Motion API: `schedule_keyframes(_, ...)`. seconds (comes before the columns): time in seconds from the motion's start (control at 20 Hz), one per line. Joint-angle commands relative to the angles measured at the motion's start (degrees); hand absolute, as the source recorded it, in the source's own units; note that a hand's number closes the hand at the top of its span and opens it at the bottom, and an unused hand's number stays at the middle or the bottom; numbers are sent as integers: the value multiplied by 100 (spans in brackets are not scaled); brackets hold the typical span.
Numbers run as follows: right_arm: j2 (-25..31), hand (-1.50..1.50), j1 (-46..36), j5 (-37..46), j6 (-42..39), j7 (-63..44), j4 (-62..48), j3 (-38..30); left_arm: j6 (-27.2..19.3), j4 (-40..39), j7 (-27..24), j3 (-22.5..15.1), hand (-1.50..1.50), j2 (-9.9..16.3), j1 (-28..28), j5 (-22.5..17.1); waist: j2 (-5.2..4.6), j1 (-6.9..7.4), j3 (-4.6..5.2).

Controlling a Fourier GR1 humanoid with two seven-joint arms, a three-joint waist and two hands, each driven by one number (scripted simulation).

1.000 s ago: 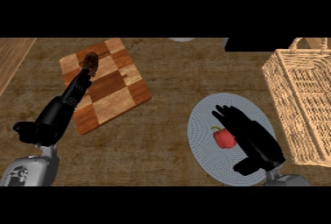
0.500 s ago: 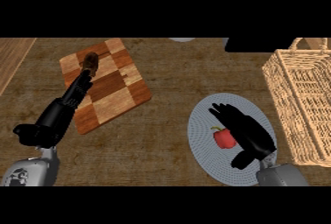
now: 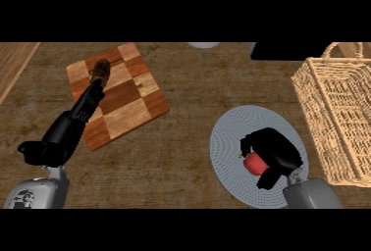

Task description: Pick the bell pepper from the placemat and place it in the basket

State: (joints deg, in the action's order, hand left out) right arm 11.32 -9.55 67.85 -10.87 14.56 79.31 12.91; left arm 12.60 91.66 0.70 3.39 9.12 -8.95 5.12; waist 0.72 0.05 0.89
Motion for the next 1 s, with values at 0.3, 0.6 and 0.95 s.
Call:
schedule_keyframes(0.3,60,150,648,622,1051,295,-26,371,15,-540,-356,34,0,-4,-75,123,-75,-60,-87)
schedule_keyframes(0.6,874,150,3218,99,759,488,1994,220,96,-88,-23,418,0,311,72,-127,4,-396,-77)
schedule_keyframes(0.95,845,150,4872,-1468,530,1006,3490,-56,-59,105,68,46,0,6,125,96,-34,-217,-85)
